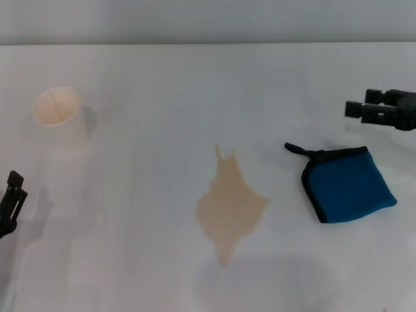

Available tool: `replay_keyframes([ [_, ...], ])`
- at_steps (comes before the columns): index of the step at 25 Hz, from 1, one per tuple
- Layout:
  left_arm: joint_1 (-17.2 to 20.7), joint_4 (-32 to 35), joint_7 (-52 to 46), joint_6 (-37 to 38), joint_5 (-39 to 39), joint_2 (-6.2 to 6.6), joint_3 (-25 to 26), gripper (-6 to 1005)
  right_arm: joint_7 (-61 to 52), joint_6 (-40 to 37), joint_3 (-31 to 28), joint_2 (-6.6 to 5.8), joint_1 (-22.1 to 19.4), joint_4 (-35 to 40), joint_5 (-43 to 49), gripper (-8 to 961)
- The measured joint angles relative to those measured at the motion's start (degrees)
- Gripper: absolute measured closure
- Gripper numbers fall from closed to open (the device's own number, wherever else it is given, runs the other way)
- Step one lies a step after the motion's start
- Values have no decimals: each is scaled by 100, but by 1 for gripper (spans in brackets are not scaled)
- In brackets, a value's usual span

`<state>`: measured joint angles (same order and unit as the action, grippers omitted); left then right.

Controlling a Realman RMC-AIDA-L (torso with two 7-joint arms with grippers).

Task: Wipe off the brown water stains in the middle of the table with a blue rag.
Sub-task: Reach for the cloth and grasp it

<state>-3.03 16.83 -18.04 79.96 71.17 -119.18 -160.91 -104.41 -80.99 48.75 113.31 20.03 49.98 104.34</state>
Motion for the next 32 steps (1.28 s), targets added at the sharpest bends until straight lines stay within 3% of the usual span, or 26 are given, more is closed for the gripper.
replay_keyframes([
  [6, -121, -119, -26, 2, 26, 4, 25, 164, -1041, -587, 81, 93, 424, 1122, 1096, 110],
  [11, -177, -154, 0, 13, 63, 4, 37, 164, -1987, -929, 373, 75, 856, 1885, 2011, 113],
  [15, -239, -163, 2, 86, 142, 7, 98, 164, -2456, -1397, 539, 169, 1289, 2290, 2961, 113],
  [22, -357, -280, 2, 120, 155, -10, 66, 165, -2612, -1543, 1388, 215, 1499, 2353, 3814, 113],
  [32, -321, -257, 2, 127, 131, -17, 34, 165, -2647, -1436, 2356, 240, 1453, 2271, 4411, 112],
])
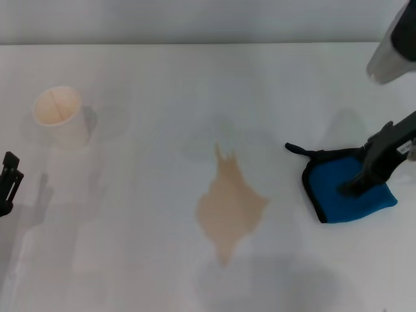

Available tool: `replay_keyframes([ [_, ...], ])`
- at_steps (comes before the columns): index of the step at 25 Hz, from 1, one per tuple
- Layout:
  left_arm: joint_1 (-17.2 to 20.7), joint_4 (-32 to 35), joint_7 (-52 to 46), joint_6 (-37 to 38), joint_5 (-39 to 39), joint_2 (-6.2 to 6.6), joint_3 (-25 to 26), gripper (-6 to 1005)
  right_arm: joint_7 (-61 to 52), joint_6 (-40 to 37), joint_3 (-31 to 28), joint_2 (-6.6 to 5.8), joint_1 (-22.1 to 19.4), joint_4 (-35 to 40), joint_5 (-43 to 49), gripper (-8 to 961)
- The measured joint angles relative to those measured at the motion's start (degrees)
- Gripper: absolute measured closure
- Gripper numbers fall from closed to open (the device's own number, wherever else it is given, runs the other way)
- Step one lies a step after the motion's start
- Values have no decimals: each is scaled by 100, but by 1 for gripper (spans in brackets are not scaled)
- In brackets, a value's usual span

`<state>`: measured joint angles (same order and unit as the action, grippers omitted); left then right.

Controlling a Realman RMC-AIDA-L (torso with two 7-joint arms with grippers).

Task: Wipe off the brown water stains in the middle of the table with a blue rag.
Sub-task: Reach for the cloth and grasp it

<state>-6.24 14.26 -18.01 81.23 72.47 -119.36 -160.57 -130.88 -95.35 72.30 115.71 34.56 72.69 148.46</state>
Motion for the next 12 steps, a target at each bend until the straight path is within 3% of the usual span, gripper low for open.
replay_keyframes([
  [12, -60, 72, -19, -5, -66, -9, -114, 165, -61, 825, 997, 22, 63, -510, 478, 112],
])
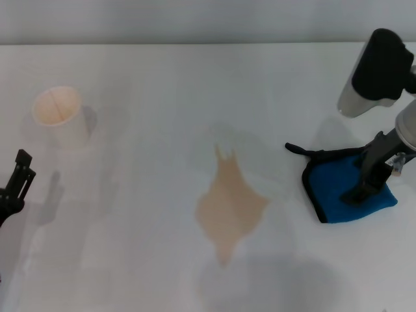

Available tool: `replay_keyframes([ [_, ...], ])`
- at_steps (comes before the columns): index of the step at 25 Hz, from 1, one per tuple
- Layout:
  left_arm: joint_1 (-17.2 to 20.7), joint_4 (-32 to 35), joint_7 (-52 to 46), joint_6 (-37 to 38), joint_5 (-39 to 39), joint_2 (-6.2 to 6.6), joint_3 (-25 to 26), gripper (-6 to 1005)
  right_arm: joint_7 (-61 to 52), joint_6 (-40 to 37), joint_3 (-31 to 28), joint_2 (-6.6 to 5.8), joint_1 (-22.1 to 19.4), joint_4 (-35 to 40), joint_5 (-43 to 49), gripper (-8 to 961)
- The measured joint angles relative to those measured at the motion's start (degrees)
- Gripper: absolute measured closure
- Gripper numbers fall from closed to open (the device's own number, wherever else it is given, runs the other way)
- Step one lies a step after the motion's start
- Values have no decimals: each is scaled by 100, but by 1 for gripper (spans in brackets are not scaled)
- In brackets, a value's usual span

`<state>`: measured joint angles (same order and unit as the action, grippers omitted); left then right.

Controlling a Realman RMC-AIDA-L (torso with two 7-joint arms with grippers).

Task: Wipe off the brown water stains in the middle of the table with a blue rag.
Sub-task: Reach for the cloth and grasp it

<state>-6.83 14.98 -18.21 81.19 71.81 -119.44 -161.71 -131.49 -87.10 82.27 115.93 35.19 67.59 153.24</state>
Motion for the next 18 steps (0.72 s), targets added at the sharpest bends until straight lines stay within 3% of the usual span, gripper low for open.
replay_keyframes([
  [18, -46, 49, -25, 3, 0, 3, -46, 164, -15, 493, 405, 25, 360, -790, 170, 112],
])
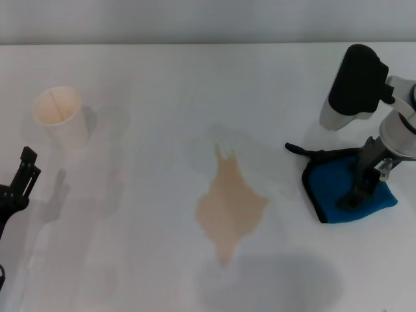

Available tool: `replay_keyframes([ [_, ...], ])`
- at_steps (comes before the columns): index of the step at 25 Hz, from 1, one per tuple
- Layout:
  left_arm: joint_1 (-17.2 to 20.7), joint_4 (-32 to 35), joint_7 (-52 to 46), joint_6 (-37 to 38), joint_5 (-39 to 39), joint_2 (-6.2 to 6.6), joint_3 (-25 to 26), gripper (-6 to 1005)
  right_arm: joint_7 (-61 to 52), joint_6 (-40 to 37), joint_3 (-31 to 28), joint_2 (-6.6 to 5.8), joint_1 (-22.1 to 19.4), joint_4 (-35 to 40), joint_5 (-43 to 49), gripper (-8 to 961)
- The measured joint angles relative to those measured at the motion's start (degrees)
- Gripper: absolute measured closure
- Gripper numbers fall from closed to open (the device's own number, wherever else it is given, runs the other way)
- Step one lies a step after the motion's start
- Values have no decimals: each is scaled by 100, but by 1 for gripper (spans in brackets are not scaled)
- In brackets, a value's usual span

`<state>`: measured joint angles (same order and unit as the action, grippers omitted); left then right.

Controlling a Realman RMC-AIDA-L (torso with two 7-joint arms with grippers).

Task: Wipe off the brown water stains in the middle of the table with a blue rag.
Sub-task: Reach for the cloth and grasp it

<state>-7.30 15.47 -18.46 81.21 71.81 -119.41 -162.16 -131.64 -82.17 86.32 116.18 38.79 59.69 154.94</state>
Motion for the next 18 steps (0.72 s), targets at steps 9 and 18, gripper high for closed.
replay_keyframes([
  [9, -9, 0, 0, 10, 0, 1, 13, 164, -2, 46, 24, 1, 39, -127, 2, 112],
  [18, -9, 8, 0, 79, 0, 6, 18, 164, -3, 56, 97, 1, 78, -211, -9, 300],
])
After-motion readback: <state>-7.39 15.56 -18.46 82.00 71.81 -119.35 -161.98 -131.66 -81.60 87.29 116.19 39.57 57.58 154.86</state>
